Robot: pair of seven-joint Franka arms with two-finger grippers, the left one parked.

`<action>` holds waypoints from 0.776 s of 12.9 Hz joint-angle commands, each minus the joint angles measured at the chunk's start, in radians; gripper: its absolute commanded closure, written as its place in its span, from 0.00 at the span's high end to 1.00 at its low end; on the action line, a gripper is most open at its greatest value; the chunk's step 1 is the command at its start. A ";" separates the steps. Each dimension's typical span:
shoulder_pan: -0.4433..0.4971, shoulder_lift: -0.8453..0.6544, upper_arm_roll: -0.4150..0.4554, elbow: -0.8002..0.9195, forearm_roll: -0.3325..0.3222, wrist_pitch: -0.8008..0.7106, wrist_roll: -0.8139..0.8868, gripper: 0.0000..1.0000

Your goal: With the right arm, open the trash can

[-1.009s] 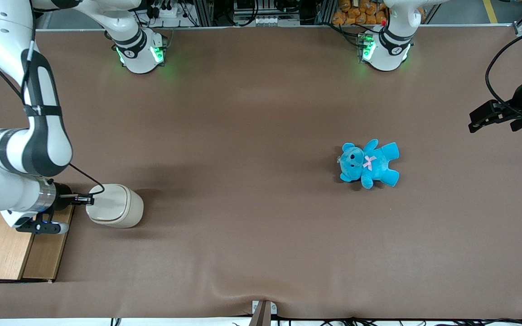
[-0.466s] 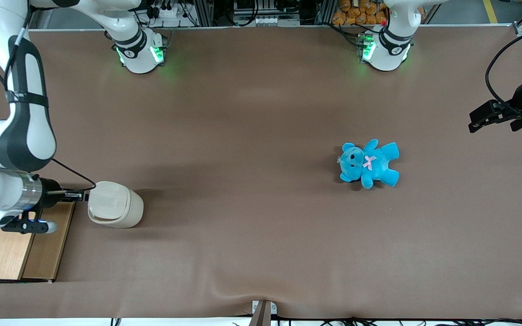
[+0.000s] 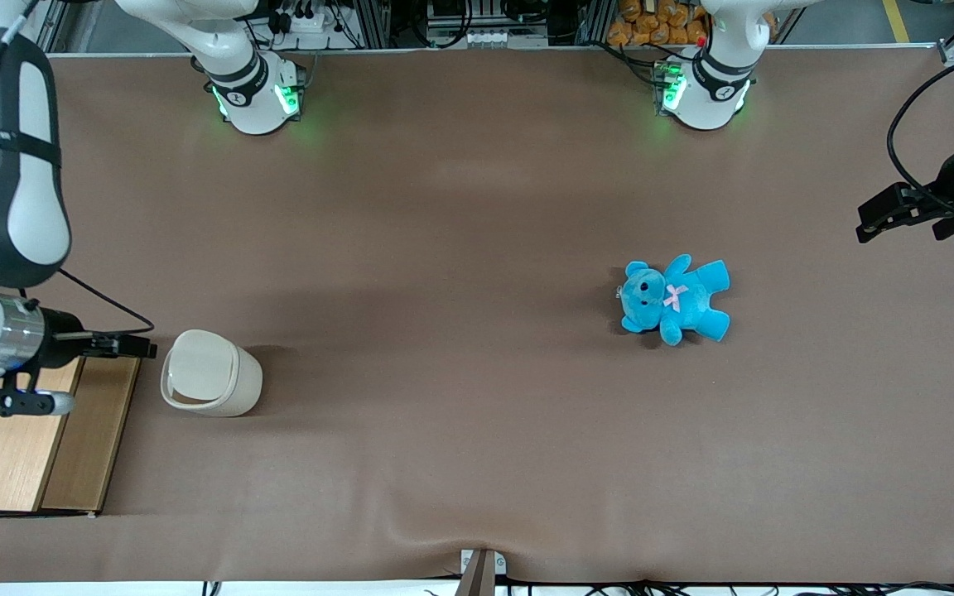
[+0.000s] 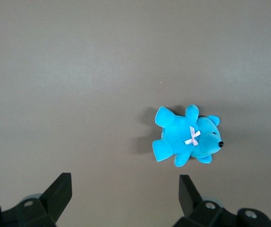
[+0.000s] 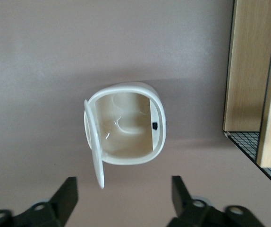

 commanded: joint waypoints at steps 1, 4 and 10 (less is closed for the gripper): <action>-0.006 -0.029 0.000 0.054 -0.045 -0.083 0.006 1.00; -0.023 -0.049 -0.003 0.120 -0.050 -0.166 0.012 1.00; -0.035 -0.182 -0.021 0.107 -0.087 -0.202 0.012 1.00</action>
